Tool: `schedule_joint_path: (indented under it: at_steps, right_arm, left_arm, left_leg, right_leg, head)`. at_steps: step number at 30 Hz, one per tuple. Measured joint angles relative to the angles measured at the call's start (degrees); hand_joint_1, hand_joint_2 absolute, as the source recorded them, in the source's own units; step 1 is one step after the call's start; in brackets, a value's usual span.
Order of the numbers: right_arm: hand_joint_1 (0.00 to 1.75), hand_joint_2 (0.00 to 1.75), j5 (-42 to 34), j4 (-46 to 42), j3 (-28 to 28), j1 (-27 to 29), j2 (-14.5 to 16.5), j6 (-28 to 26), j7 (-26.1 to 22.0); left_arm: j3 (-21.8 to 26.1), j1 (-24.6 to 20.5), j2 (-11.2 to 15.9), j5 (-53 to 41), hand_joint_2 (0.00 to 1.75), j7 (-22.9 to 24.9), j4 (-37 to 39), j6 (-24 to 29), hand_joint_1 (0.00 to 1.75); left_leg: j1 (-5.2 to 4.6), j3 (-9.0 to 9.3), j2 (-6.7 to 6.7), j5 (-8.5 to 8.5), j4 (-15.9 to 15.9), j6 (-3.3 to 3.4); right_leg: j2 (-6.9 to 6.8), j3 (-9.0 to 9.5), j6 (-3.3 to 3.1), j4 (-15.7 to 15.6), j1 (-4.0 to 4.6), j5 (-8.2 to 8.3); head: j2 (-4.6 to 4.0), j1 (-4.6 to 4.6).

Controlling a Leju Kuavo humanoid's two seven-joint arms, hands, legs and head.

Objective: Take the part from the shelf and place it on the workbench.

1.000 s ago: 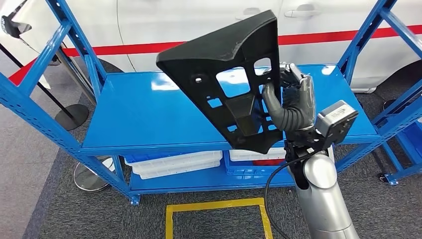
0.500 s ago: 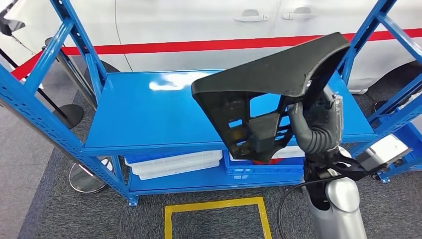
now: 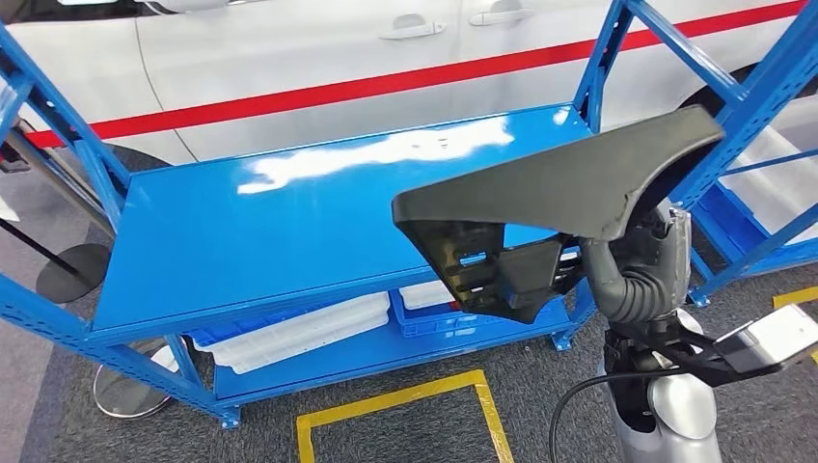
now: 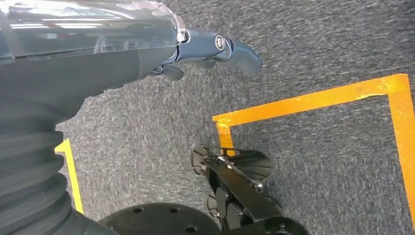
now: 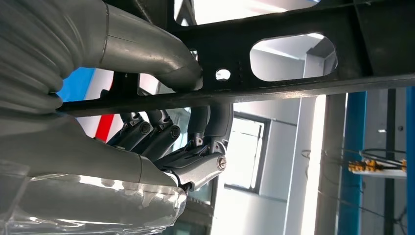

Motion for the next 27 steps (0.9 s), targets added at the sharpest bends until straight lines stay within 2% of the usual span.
schedule_joint_path:
  at_steps: [2,3,4,6,7,9,10,11,12,13,14,15,16,18,19,21,22,24,25,26,27]
  right_arm:
    - [1.75,1.75,0.6,-0.9,-0.5,1.1,0.0,0.1,-0.9]
    - [1.75,1.75,0.9,-1.4,-0.7,1.7,0.0,0.2,-1.3]
    - [1.75,1.75,1.1,-1.8,-1.0,2.4,0.0,0.3,-1.7]
    - [1.75,1.75,1.5,-2.8,-1.7,4.2,0.0,0.5,-2.5]
    - [1.75,1.75,1.5,-3.3,-2.2,5.2,-0.1,0.7,-2.9]
    - [1.75,1.75,1.3,-4.2,-3.0,6.7,-0.2,1.2,-3.8]
    - [1.75,1.75,1.1,-4.4,-3.3,7.2,-0.3,1.4,-4.2]
    - [1.75,1.75,1.0,-4.4,-3.6,7.9,-0.3,1.5,-4.5]
    - [1.75,1.75,0.9,-4.5,-3.8,8.7,-0.4,1.6,-4.8]
    - [1.75,1.75,1.1,-4.5,-4.1,9.5,-0.4,1.7,-5.0]
    - [1.75,1.75,1.3,-4.5,-4.3,10.3,-0.4,1.7,-5.2]
    - [1.75,1.75,1.6,-4.5,-4.5,11.0,-0.4,1.8,-5.3]
    - [1.75,1.75,2.0,-4.6,-4.7,11.5,-0.4,1.7,-5.5]
    - [1.75,1.75,2.7,-5.0,-5.1,12.9,-0.3,1.5,-5.9]
    - [1.75,1.75,3.1,-5.3,-5.4,13.7,-0.2,1.2,-6.1]
    - [1.75,1.75,3.6,-5.9,-6.0,15.4,0.2,0.9,-6.5]
    - [1.75,1.75,3.8,-6.3,-6.5,16.3,0.5,0.7,-6.7]
    - [1.75,1.75,3.9,-7.1,-7.5,18.0,1.1,0.5,-6.8]
    - [1.75,1.75,3.9,-7.4,-8.1,18.7,1.5,0.6,-6.9]
    - [1.75,1.75,3.9,-7.5,-8.6,19.5,1.8,0.8,-6.9]
    - [1.75,1.75,3.8,-7.6,-9.1,20.4,2.0,1.1,-7.1]
  left_arm:
    - [0.0,0.0,0.4,0.2,1.75,0.3,0.1,-0.2,0.0]
    - [0.0,0.0,0.6,0.4,1.75,0.4,0.1,-0.3,0.0]
    - [0.0,0.0,0.7,0.5,1.75,0.6,0.2,-0.4,0.0]
    - [0.0,-0.2,0.7,0.7,1.75,1.1,0.3,-0.4,0.0]
    - [0.0,-0.4,0.7,0.9,1.75,1.4,0.3,-0.4,0.0]
    - [0.0,-0.5,0.6,1.5,1.75,1.9,0.3,-0.3,0.0]
    - [0.0,-0.5,0.6,1.8,1.75,2.1,0.3,-0.2,0.0]
    - [0.0,-0.4,0.6,2.1,1.75,2.3,0.4,-0.2,0.0]
    - [0.0,-0.4,0.7,2.4,1.75,2.3,0.4,-0.1,0.0]
    - [0.1,-0.4,0.7,2.7,1.75,2.4,0.4,-0.1,0.0]
    - [0.2,-0.4,0.7,3.0,1.75,2.5,0.4,-0.1,0.0]
    - [0.3,-0.5,0.7,3.3,1.75,2.5,0.4,-0.1,0.0]
    - [0.4,-0.5,0.7,3.6,1.75,2.6,0.4,-0.1,0.0]
    - [0.6,-0.7,0.8,4.3,1.75,2.9,0.4,0.0,0.0]
    - [0.7,-0.7,0.8,4.6,1.75,3.1,0.4,0.1,0.0]
    - [1.1,-0.9,0.9,5.3,1.75,3.8,0.5,0.5,0.0]
    - [1.3,-1.0,1.0,5.8,1.75,4.2,0.5,0.7,0.0]
    - [1.7,-1.1,1.0,6.6,1.75,4.9,0.5,1.2,0.0]
    - [1.9,-1.1,1.0,7.1,1.75,5.1,0.5,1.5,0.0]
    - [2.1,-1.0,1.0,7.6,1.75,5.3,0.5,1.9,0.0]
    - [2.4,-1.0,1.0,8.1,1.75,5.5,0.5,2.3,0.0]
  left_leg:
    - [0.04,3.39,-2.56,3.29,-7.7,0.8]
    - [0.01,4.48,-3.61,3.99,-10.1,1.03]
    - [-0.06,4.9,-4.19,3.99,-11.0,1.14]
    - [-0.07,5.23,-3.33,4.21,-11.6,1.29]
    - [0.05,5.44,-2.73,4.43,-12.0,1.51]
    - [0.43,5.86,-1.23,4.83,-12.9,2.04]
    - [0.36,5.97,-0.44,4.86,-13.0,2.19]
    - [0.34,5.99,0.37,4.81,-13.1,2.29]
    - [0.32,6.0,1.16,4.73,-13.1,2.29]
    - [0.32,6.04,1.91,4.62,-13.0,2.23]
    - [0.34,6.12,2.64,4.48,-13.0,2.12]
    - [0.37,6.25,3.34,4.3,-12.9,1.93]
    - [0.37,6.46,3.98,4.05,-12.8,1.66]
    - [0.11,6.87,4.94,3.47,-12.5,0.95]
    - [-0.05,7.1,5.38,3.22,-12.4,0.59]
    - [-0.12,7.57,6.29,2.93,-12.5,-0.05]
    - [-0.01,7.71,6.11,2.6,-12.4,-0.4]
    - [0.34,6.84,3.82,0.4,-9.7,-0.84]
    - [0.46,5.51,2.22,-1.5,-6.6,-0.93]
    - [0.51,3.73,1.2,-3.52,-2.6,-0.92]
    - [0.51,1.9,0.79,-5.04,1.3,-0.91]
  right_leg:
    - [1.31,-0.04,0.17,0.1,0.08,0.0]
    - [1.9,-0.17,0.39,0.2,-0.02,0.06]
    - [2.44,-0.35,0.7,0.2,-0.17,0.13]
    - [3.61,-0.57,1.52,0.0,-0.39,0.34]
    - [3.41,-0.66,1.88,0.2,-0.32,0.17]
    - [0.88,-2.2,2.47,3.3,-0.15,-1.94]
    - [-0.91,-3.86,2.74,6.7,-0.25,-3.74]
    - [-2.12,-5.82,3.03,10.6,-0.44,-5.52]
    - [-2.72,-7.44,3.33,13.8,-0.69,-6.61]
    - [-3.05,-8.19,3.59,15.2,-0.95,-6.68]
    - [-3.33,-7.78,3.8,14.5,-1.19,-5.72]
    - [-3.85,-6.16,3.94,11.5,-1.38,-3.98]
    - [-5.09,-3.84,3.99,7.2,-1.47,-2.22]
    - [-7.32,-0.35,3.57,1.0,-1.19,-0.25]
    - [-7.82,0.25,3.21,-0.1,-0.99,-0.17]
    - [-6.71,0.15,2.44,-0.1,-0.75,-0.25]
    - [-6.15,0.17,2.06,-0.2,-0.81,-0.21]
    - [-4.96,0.31,1.24,-0.5,-1.04,-0.06]
    - [-4.37,0.35,0.91,-0.6,-1.09,-0.01]
    - [-3.72,0.34,0.67,-0.6,-1.0,-0.01]
    - [-3.01,0.33,0.54,-0.5,-0.88,-0.01]
  head:
    - [0.0,0.01]
    - [0.0,0.01]
    - [0.0,0.01]
    - [0.0,0.0]
    - [0.0,0.01]
    - [0.0,0.03]
    - [0.0,0.04]
    - [0.0,0.05]
    - [0.0,0.05]
    - [0.0,0.04]
    - [0.0,0.04]
    - [0.0,0.04]
    - [0.0,0.04]
    - [0.0,0.04]
    - [0.0,0.04]
    - [0.0,0.04]
    - [0.0,0.04]
    - [0.0,0.04]
    - [0.0,0.03]
    - [0.0,0.03]
    - [0.0,0.02]
